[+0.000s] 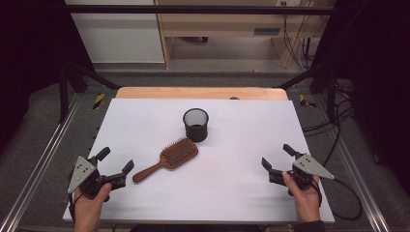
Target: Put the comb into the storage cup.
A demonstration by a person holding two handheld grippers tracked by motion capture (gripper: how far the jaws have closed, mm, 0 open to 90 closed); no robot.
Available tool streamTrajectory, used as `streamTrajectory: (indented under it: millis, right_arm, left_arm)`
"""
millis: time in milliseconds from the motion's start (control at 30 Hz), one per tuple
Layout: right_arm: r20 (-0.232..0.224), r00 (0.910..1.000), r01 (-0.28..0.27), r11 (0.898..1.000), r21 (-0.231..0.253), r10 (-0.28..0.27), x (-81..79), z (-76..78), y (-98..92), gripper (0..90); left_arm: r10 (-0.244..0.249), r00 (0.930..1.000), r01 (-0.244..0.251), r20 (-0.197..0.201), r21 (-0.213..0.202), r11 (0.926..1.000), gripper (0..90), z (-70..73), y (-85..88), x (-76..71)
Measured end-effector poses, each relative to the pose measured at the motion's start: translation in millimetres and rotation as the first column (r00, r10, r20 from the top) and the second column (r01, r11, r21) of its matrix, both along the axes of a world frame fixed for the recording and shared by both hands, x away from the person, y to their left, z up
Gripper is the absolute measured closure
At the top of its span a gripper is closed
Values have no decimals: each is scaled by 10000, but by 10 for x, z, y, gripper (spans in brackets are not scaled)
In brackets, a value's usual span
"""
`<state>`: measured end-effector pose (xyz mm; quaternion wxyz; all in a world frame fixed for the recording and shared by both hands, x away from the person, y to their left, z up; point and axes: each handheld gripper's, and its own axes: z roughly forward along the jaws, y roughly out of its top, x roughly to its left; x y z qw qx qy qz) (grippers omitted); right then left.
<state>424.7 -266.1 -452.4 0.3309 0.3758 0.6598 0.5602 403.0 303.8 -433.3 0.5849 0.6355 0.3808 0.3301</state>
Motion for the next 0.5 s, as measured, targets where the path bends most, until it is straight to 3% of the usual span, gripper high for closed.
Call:
streamTrajectory:
  millis: [100,300,333,367,433,500]
  right_arm:
    - [-98,10000,-23,9999,-124,22,-1,-13,2,62]
    - [-152,9997,-178,9996,-233,175,-22,2,26,58]
    - [-153,9997,-173,9996,-245,169,-21,1,35,58]
    - [-153,9997,-173,9996,-245,169,-21,1,35,58]
    - [-173,9997,-185,9996,-225,181,-16,-1,43,57]
    - [-240,9994,-246,9993,-297,239,-14,-5,55,56]
  left_arm:
    - [20,9997,-20,-223,-6,10000,27,-11,-24,-3]
    - [-213,9953,281,-947,714,9971,26,-48,-138,16]
    - [-353,9873,532,-1552,1132,9921,32,-25,-199,43]
    - [-353,9873,532,-1552,1132,9921,35,-25,-199,43]
    - [-446,9802,772,-1929,1646,9833,40,18,-272,70]
    - [-624,9768,1062,-2048,2101,9719,37,64,-348,99]
